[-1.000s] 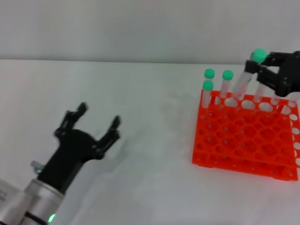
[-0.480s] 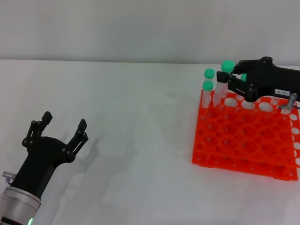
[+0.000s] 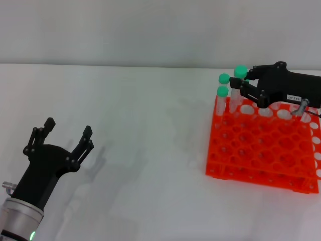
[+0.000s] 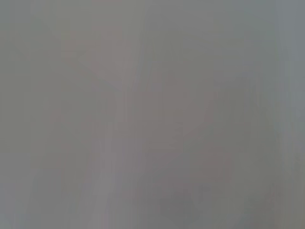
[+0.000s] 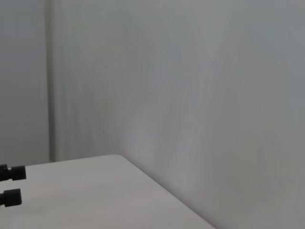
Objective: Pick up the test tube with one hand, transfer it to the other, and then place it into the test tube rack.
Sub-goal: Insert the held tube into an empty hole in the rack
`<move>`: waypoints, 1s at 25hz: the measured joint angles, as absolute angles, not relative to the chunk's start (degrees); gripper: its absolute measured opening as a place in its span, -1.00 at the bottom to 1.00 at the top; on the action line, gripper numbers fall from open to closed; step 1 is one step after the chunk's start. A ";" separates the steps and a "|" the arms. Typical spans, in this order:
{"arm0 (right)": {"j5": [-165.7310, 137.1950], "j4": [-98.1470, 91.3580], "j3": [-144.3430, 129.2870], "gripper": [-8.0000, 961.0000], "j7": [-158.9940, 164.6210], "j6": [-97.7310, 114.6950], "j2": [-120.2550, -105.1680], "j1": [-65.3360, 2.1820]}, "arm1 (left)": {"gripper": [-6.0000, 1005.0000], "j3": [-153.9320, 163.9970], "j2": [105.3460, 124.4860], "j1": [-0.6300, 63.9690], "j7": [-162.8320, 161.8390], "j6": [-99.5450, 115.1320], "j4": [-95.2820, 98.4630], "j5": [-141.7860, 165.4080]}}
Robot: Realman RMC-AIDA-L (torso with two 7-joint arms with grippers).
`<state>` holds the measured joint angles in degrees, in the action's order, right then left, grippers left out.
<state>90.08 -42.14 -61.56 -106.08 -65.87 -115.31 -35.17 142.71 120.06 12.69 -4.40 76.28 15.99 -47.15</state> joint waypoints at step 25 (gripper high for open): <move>90.09 -38.51 -63.84 -0.30 -106.72 -61.15 -115.31 -35.17 | 0.78 142.79 119.97 13.01 -4.40 76.68 16.23 -47.28</move>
<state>90.08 -38.51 -63.84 -106.72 -61.15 -115.31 -35.17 142.79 119.97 13.01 -4.40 76.68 16.23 -47.28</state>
